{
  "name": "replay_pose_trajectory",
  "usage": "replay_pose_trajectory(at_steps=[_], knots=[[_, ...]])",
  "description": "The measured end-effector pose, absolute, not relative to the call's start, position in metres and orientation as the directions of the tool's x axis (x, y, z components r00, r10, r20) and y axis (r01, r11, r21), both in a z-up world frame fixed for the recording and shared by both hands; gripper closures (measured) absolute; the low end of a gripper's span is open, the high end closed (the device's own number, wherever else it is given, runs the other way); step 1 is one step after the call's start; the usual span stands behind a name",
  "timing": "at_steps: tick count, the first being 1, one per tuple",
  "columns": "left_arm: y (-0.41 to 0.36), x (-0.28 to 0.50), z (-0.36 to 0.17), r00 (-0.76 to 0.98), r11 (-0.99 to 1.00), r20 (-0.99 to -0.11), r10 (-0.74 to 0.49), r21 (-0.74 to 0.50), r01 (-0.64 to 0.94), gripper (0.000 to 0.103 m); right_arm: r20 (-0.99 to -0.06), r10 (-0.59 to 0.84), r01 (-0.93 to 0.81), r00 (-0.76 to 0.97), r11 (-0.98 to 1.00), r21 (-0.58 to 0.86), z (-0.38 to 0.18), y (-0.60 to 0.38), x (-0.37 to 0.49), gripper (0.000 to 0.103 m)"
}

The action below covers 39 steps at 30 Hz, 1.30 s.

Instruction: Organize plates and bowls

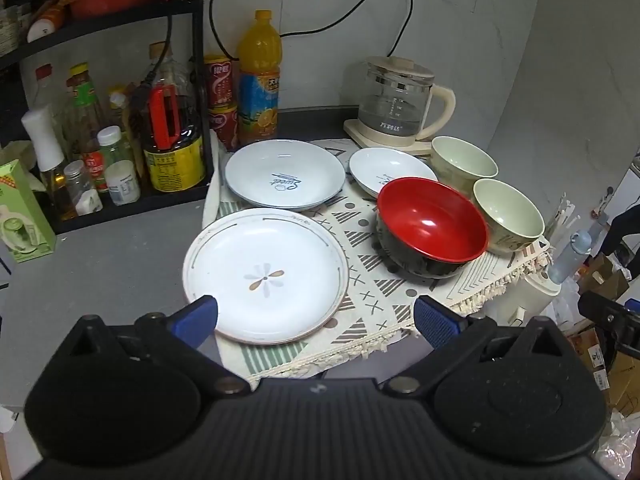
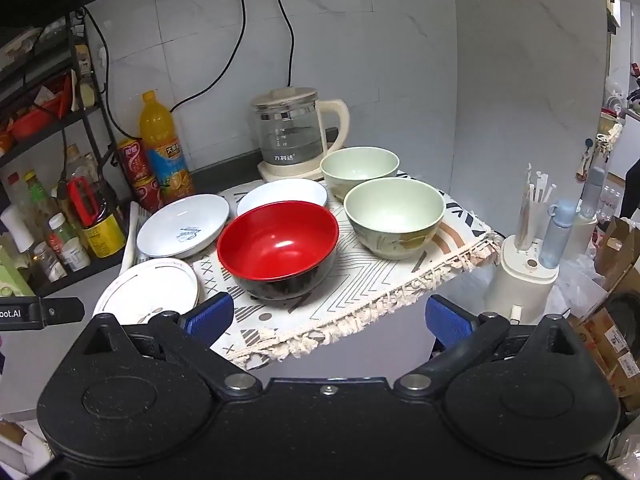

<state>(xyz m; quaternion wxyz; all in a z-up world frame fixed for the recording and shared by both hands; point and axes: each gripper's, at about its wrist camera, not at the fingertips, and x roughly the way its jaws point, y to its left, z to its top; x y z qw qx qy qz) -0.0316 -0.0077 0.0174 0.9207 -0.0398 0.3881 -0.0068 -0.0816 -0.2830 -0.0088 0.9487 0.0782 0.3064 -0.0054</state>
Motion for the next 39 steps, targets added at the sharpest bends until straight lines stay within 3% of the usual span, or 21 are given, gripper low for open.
replay_pose_trajectory(at_steps=[39], knots=[[-0.007, -0.083, 0.035, 0.729, 0.997, -0.683, -0.044, -0.081, -0.015, 0.0, -0.568, 0.069, 0.005, 0.82, 0.992, 0.128, -0.002, -0.277, -0.115, 0.0]])
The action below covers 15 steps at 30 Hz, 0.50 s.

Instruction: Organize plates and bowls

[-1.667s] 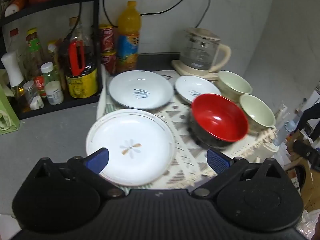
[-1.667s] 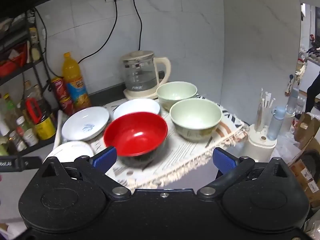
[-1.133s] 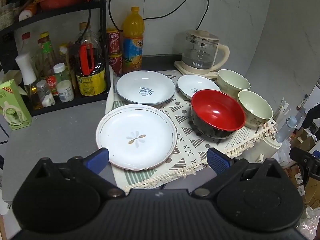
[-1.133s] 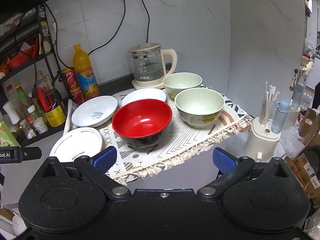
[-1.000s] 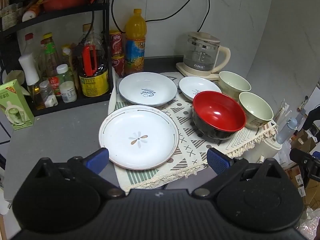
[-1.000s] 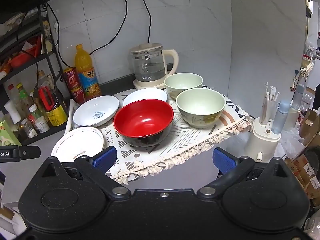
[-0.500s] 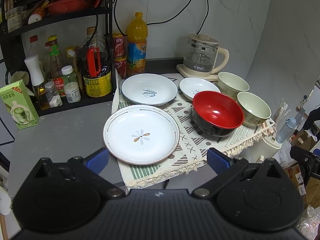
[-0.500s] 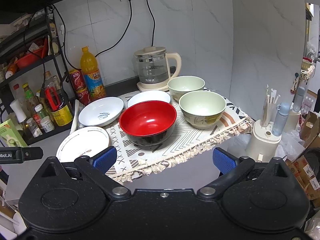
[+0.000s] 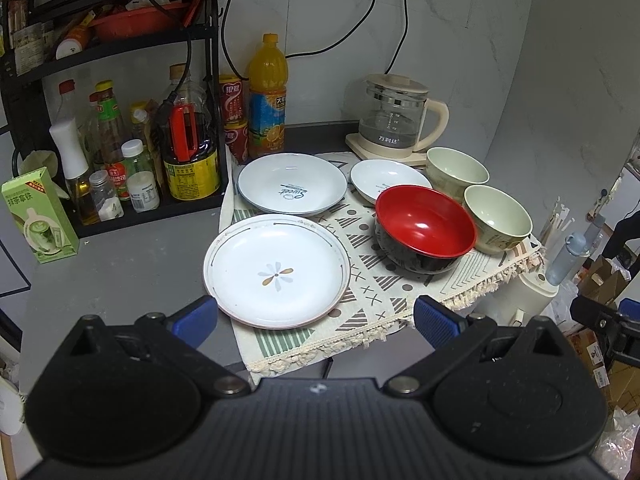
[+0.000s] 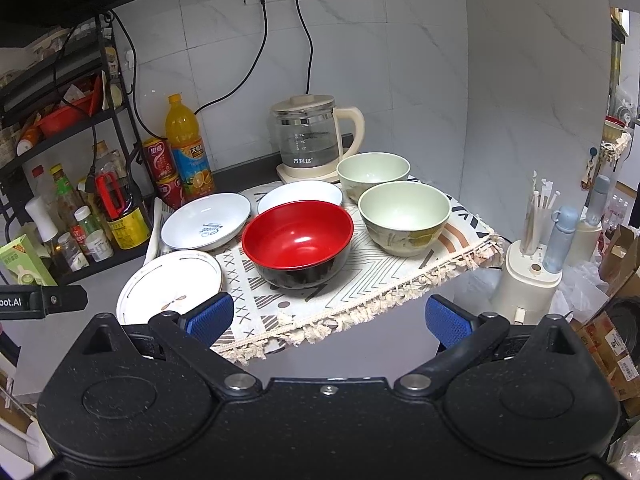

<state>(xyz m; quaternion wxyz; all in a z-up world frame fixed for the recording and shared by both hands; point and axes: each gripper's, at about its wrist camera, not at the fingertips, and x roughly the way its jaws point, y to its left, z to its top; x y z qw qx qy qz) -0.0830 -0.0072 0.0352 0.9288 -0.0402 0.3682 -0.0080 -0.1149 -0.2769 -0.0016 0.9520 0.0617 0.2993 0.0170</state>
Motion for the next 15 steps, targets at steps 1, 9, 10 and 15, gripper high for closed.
replay_pose_trajectory(at_steps=[1, 9, 10, 15], knots=[[-0.008, -0.083, 0.036, 0.73, 0.996, -0.682, -0.047, -0.084, -0.015, 0.0, -0.567, 0.069, 0.004, 0.821, 0.992, 0.126, -0.002, -0.278, -0.115, 0.0], [-0.015, -0.084, 0.036, 0.73, 0.996, -0.682, -0.044, -0.085, -0.019, 0.0, -0.569, 0.062, 0.011, 0.82, 0.992, 0.123, -0.002, -0.284, -0.115, 0.0], [-0.015, -0.084, 0.036, 0.73, 0.996, -0.682, -0.045, -0.086, -0.019, 0.0, -0.568, 0.063, 0.01, 0.821, 0.992, 0.124, -0.002, -0.285, -0.115, 0.0], [-0.014, -0.084, 0.036, 0.73, 0.996, -0.682, -0.046, -0.086, -0.017, 0.0, -0.57, 0.065, 0.006, 0.819, 0.992, 0.122, -0.003, -0.288, -0.114, 0.0]])
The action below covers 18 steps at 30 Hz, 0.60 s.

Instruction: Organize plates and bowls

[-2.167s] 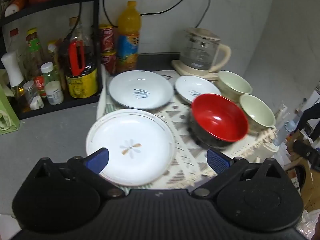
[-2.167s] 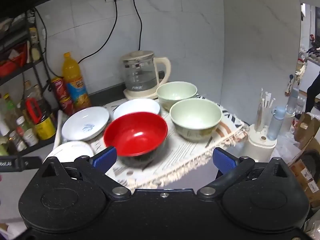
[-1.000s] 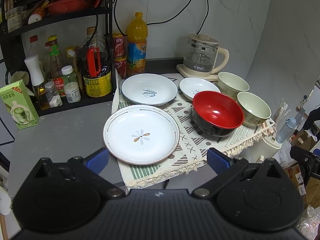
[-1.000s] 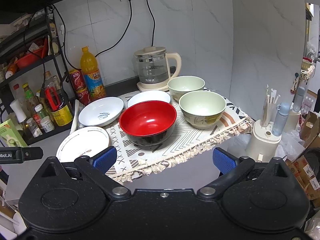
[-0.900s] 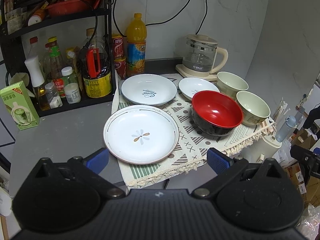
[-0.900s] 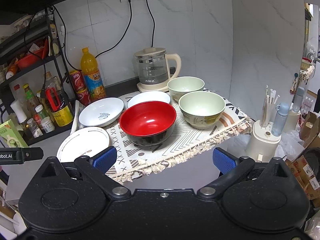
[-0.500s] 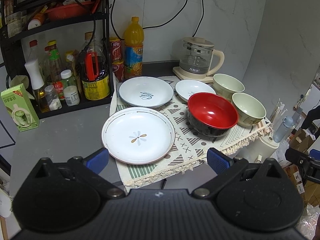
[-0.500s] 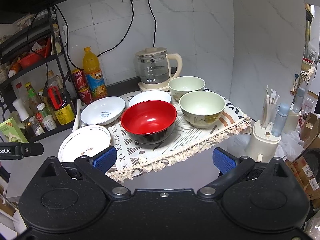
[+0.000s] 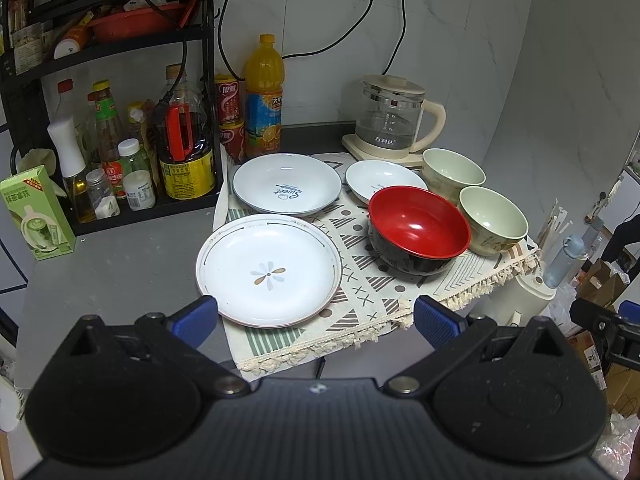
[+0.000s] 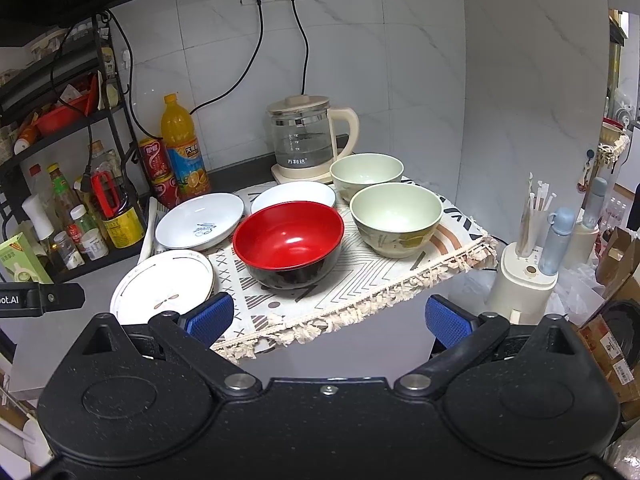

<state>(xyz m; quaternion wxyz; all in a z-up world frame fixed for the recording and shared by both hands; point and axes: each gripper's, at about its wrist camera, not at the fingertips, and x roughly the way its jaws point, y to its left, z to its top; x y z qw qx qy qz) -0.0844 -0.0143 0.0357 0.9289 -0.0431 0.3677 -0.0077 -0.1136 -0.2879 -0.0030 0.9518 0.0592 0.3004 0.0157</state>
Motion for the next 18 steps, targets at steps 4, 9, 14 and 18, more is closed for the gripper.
replay_pose_trajectory(at_steps=[4, 9, 14, 18], knots=[[-0.0142, -0.0847, 0.0354, 0.73, 0.996, -0.682, -0.045, -0.085, -0.018, 0.0, -0.57, 0.065, 0.006, 0.819, 0.993, 0.121, -0.0032, -0.2876, -0.1139, 0.0], [-0.017, -0.0846, 0.0345, 0.729, 0.996, -0.683, -0.044, -0.085, -0.02, 0.0, -0.573, 0.067, 0.003, 0.817, 0.993, 0.121, -0.0045, -0.2891, -0.1144, 0.0], [-0.0191, -0.0847, 0.0348, 0.723, 0.996, -0.69, -0.04, -0.086, -0.027, 0.0, -0.578, 0.07, 0.005, 0.813, 0.992, 0.128, -0.0055, -0.2929, -0.1123, 0.0], [-0.0213, -0.0842, 0.0355, 0.72, 0.995, -0.693, -0.038, -0.09, -0.035, 0.0, -0.579, 0.07, 0.006, 0.812, 0.992, 0.128, -0.0071, -0.2971, -0.1107, 0.0]])
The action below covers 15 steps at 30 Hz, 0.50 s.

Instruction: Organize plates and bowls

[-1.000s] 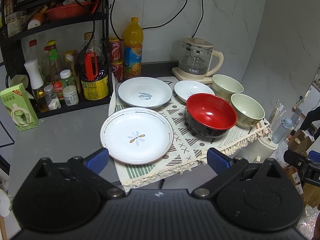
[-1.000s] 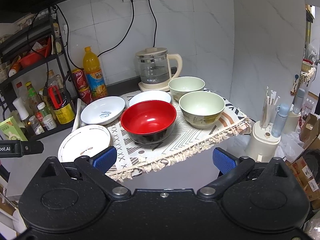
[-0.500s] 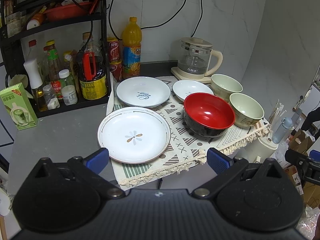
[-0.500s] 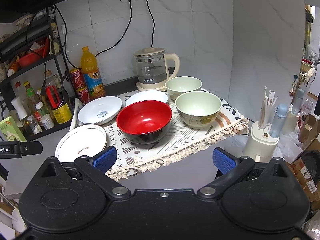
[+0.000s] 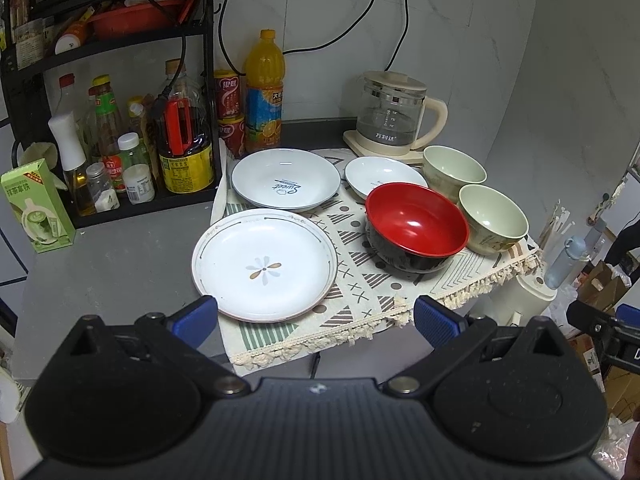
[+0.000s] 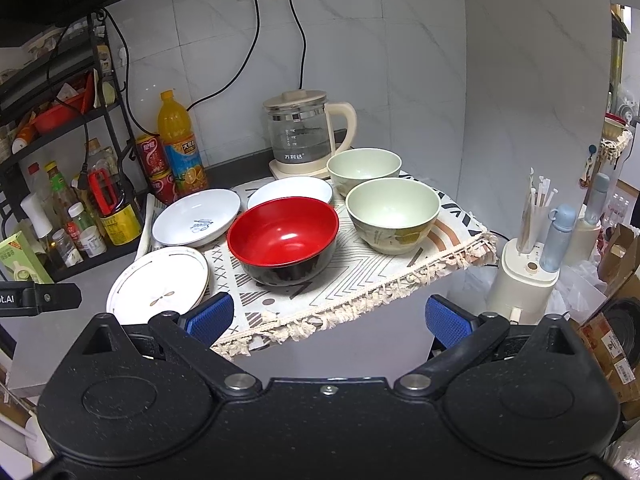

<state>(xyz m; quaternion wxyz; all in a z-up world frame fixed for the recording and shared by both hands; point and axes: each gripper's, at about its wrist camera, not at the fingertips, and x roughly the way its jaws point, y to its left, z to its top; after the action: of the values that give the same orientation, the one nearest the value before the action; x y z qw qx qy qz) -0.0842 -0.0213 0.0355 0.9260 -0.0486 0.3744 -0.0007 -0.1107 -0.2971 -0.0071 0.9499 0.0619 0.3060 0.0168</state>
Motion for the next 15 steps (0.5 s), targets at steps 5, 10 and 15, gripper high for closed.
replay_pose_trajectory(at_steps=[5, 10, 15], knots=[[-0.026, -0.082, 0.034, 0.716, 0.995, -0.697, -0.031, -0.091, -0.045, 0.0, -0.584, 0.077, 0.005, 0.808, 0.991, 0.137, -0.01, -0.3, -0.109, 0.0], [-0.03, -0.081, 0.032, 0.71, 0.995, -0.704, -0.027, -0.088, -0.049, 0.0, -0.593, 0.083, 0.0, 0.801, 0.99, 0.139, -0.013, -0.301, -0.103, 0.0], [-0.031, -0.074, 0.03, 0.703, 0.994, -0.711, -0.025, -0.095, -0.061, 0.0, -0.596, 0.105, -0.015, 0.796, 0.988, 0.154, -0.015, -0.305, -0.095, 0.0]])
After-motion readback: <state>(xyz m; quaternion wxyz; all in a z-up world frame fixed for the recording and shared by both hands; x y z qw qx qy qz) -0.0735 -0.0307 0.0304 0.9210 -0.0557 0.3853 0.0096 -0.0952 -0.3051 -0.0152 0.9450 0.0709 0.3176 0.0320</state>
